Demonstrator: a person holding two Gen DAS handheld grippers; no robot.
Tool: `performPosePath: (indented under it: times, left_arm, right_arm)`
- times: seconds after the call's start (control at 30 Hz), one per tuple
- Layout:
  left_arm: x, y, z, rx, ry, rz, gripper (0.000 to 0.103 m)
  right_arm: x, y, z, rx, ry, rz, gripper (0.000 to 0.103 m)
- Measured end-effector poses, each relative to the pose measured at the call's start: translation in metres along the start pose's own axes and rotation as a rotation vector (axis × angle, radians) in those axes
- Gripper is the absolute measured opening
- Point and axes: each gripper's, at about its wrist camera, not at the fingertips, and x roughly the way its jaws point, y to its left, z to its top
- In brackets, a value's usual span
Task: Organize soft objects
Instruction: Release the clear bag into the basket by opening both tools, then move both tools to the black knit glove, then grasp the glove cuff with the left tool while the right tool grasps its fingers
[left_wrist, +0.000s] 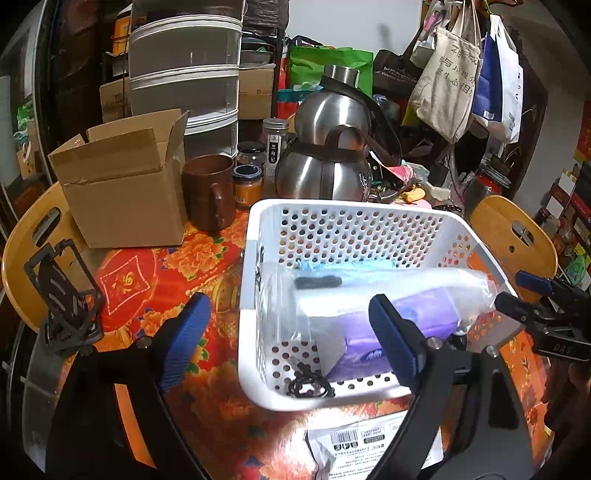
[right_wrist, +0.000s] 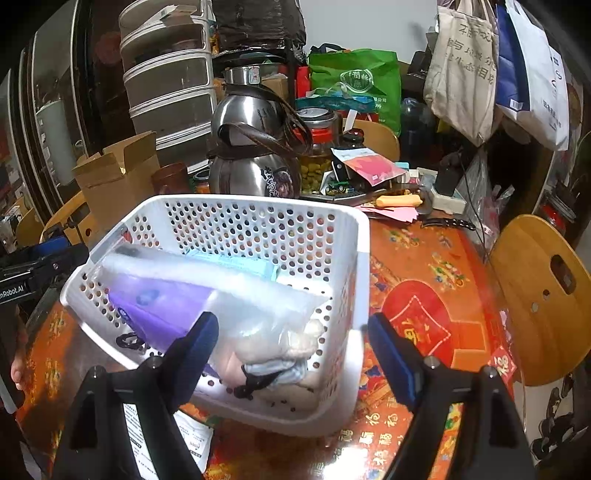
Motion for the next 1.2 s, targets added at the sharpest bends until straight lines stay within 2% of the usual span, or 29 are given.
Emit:
performPosePath:
  times: [0.13, 0.27, 0.4, 0.57, 0.67, 0.77, 0.9, 0.93, 1.03, 1.13, 1.2]
  left_arm:
    - [-0.023, 0.002, -0.017, 0.004, -0.002, 0.017, 0.086]
    - [-0.064, 0.003, -0.058, 0.027, 0.006, 0.023, 0.086]
    - [-0.089, 0.005, -0.116, 0.033, 0.055, -0.002, 0.086]
    - [-0.101, 0.004, -0.192, 0.001, 0.12, -0.07, 0.086]
    - [-0.104, -0.002, -0.221, -0.004, 0.123, -0.073, 0.086]
    - [-0.103, -0.011, -0.24, 0.014, 0.124, -0.088, 0.085]
    - [-0.09, -0.021, -0.245, 0.047, 0.154, -0.122, 0.065]
    - [-0.087, -0.023, -0.246, 0.054, 0.161, -0.125, 0.064]
    - [-0.079, -0.028, -0.249, 0.07, 0.174, -0.122, 0.059]
    - [-0.076, -0.032, -0.249, 0.075, 0.175, -0.142, 0.049]
    - [-0.075, -0.035, -0.249, 0.074, 0.179, -0.17, 0.033]
  right_arm:
    - [-0.015, 0.0, -0.01, 0.021, -0.014, 0.027, 0.083]
    - [-0.049, 0.003, -0.036, 0.001, -0.041, 0.022, 0.083]
    - [-0.082, 0.004, -0.087, 0.029, -0.061, 0.063, 0.083]
    - [-0.096, 0.009, -0.172, 0.083, -0.012, 0.123, 0.083]
    - [-0.093, 0.024, -0.207, 0.064, 0.04, 0.131, 0.083]
    - [-0.09, 0.043, -0.224, 0.003, 0.064, 0.122, 0.083]
    - [-0.084, 0.051, -0.23, -0.011, 0.072, 0.126, 0.074]
    - [-0.082, 0.052, -0.229, -0.007, 0.074, 0.128, 0.072]
    - [-0.07, 0.053, -0.228, -0.001, 0.111, 0.145, 0.054]
    - [-0.065, 0.055, -0.224, -0.006, 0.114, 0.151, 0.047]
    - [-0.063, 0.058, -0.222, -0.017, 0.117, 0.141, 0.038]
